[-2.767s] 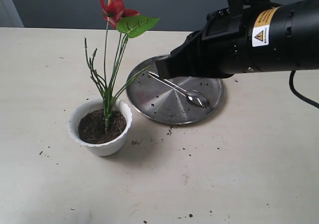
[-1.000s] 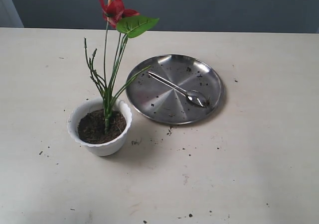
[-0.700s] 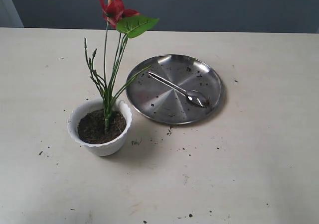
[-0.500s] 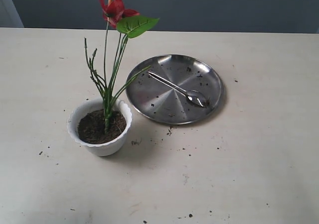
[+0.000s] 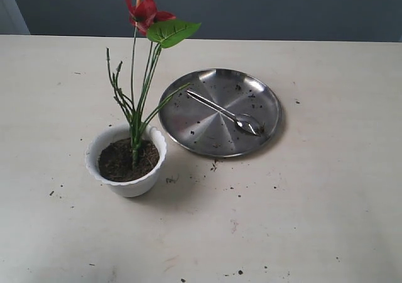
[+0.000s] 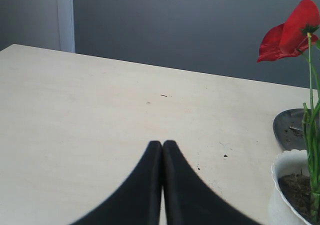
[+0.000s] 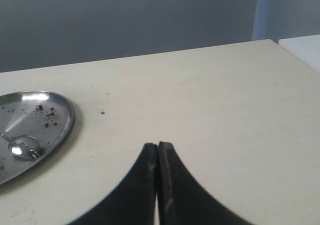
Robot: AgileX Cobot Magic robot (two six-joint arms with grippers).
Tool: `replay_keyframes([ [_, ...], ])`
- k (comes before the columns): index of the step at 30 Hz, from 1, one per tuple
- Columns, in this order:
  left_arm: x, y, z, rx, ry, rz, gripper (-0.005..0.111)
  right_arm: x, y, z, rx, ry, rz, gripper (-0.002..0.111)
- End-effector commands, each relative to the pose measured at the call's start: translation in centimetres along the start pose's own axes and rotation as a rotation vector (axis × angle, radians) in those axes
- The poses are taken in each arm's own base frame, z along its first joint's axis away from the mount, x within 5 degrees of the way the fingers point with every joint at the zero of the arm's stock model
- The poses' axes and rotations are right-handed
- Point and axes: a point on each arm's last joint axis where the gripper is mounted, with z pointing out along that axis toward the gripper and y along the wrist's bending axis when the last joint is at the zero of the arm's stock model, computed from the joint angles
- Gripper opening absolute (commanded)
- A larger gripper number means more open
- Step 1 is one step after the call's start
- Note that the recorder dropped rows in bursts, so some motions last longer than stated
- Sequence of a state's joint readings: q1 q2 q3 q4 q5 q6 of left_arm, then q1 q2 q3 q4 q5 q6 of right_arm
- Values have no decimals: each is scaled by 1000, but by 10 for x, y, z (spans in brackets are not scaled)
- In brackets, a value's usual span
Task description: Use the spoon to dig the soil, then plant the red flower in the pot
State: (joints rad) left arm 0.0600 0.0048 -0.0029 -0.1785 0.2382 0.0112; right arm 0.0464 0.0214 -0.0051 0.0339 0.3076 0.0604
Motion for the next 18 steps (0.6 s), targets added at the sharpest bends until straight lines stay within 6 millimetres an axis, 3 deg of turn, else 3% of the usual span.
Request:
replay_keyframes([
  [1, 1, 0, 0, 2, 0, 1, 0, 1, 0, -1, 5, -15, -39, -1],
  [18, 1, 0, 0, 2, 0, 1, 0, -2, 0, -1, 2, -48, -38, -1],
])
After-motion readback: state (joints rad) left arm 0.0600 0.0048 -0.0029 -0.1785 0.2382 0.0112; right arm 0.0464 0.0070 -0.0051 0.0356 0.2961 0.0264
